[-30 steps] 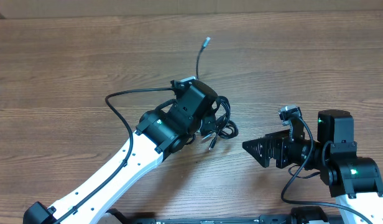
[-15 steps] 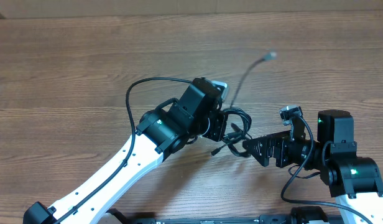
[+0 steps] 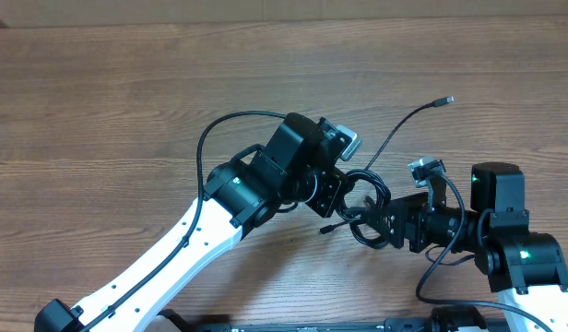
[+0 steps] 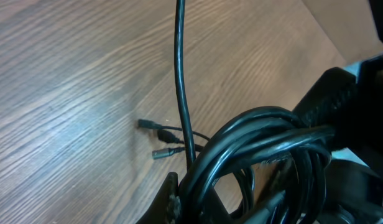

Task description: Untangle cables

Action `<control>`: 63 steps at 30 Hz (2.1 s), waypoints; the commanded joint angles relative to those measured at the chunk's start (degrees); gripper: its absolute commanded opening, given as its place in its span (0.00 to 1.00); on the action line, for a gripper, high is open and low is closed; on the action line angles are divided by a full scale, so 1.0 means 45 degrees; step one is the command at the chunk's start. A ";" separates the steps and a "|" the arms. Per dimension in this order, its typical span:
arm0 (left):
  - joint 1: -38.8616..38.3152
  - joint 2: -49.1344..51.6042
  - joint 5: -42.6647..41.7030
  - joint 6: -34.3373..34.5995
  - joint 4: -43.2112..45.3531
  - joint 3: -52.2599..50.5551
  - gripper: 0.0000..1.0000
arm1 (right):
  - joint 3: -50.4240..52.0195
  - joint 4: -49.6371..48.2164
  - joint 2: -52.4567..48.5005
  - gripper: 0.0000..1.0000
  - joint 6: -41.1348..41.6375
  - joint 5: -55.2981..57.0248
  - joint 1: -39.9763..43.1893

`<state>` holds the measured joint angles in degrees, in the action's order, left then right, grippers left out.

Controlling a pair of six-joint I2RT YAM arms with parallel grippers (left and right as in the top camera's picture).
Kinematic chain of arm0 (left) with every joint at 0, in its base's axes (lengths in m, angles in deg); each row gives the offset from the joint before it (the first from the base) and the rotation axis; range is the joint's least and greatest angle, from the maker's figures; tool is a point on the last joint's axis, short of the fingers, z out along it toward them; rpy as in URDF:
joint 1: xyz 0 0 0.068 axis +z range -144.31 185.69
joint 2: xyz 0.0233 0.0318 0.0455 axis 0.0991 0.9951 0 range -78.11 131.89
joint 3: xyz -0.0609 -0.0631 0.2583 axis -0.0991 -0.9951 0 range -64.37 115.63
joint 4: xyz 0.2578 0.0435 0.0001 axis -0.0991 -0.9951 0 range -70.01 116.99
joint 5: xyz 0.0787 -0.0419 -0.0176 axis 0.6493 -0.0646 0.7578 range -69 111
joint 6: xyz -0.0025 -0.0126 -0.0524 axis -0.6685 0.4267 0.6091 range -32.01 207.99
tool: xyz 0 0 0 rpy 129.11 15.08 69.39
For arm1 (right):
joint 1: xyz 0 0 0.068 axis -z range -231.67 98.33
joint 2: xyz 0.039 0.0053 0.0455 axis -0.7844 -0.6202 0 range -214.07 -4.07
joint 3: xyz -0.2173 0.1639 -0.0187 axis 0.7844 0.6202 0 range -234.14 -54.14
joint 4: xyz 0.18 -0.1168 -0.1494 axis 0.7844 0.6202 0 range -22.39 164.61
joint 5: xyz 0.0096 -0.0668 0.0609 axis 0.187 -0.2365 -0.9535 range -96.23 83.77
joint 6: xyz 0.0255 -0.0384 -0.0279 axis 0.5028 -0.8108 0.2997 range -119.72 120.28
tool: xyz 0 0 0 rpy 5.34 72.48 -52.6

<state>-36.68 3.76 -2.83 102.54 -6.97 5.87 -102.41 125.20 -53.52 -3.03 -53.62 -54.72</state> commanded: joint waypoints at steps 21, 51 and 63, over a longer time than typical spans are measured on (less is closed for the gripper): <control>0.1010 -0.0452 -0.0869 0.1443 0.0131 0.0340 1.00 | -0.0287 -0.0155 0.0068 0.04 -0.0262 -0.0578 -0.0044; 0.4983 -0.1350 -0.6057 -0.2963 -0.4347 0.0345 0.86 | -0.0291 -0.5251 0.0068 0.04 0.3725 -0.3400 -0.0044; 0.4983 -0.1350 -0.6062 -0.4279 -0.4007 0.0345 0.84 | -0.0291 -0.9394 0.0068 0.04 0.7888 -0.3400 -0.0049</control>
<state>-14.15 -1.31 -29.19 87.76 -25.26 6.24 -102.39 84.67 -53.57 26.91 -67.81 -54.72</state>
